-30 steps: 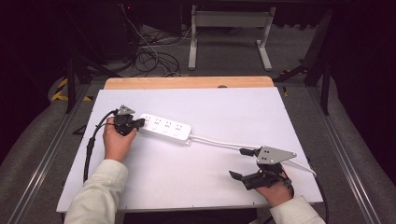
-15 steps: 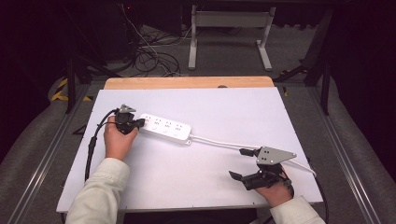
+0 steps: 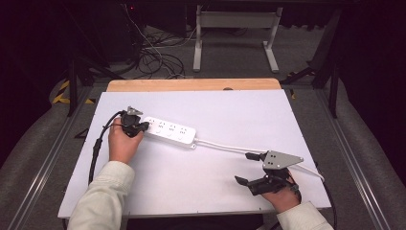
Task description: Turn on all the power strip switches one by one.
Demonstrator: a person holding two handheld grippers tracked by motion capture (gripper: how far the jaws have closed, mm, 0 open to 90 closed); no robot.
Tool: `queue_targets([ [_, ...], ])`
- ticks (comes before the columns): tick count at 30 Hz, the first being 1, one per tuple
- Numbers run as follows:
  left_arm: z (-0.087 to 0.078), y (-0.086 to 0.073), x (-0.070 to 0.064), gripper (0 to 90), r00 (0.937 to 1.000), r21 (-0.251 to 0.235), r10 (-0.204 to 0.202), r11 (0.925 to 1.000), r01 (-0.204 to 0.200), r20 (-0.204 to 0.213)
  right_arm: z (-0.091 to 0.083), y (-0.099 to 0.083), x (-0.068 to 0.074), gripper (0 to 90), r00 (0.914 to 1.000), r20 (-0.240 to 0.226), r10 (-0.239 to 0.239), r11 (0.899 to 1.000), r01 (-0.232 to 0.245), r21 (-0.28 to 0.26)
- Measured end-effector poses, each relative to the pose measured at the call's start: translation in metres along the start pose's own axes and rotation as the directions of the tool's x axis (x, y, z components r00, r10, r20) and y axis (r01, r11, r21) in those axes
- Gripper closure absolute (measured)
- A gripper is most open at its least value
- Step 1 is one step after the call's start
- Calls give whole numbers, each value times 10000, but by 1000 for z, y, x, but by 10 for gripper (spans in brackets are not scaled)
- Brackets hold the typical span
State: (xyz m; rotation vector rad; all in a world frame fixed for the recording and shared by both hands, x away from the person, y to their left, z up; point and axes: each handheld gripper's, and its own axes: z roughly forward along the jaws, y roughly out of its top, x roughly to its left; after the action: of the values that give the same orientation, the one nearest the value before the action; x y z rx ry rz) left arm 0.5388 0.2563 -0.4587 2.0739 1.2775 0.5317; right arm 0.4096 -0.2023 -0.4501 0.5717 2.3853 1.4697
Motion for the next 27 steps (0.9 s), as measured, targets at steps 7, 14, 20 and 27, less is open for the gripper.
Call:
queue_targets([
  [7,0,2,-2,900,9999,218,78,9997,-76,-86,0,0,0,142,10000,-19,-4,10000,4,20],
  [14,-3,-1,4,900,9999,-357,-142,9993,142,-7,-1,0,-1,142,10000,-24,41,10000,-41,-31],
  [20,-11,5,-4,900,9982,-1000,-24,9949,84,596,0,0,-2,142,10000,-11,51,10000,-51,13],
  [27,-11,5,-17,900,9934,-1100,481,9933,-365,1042,-1,0,-1,142,10000,-19,41,10000,-41,-27],
])
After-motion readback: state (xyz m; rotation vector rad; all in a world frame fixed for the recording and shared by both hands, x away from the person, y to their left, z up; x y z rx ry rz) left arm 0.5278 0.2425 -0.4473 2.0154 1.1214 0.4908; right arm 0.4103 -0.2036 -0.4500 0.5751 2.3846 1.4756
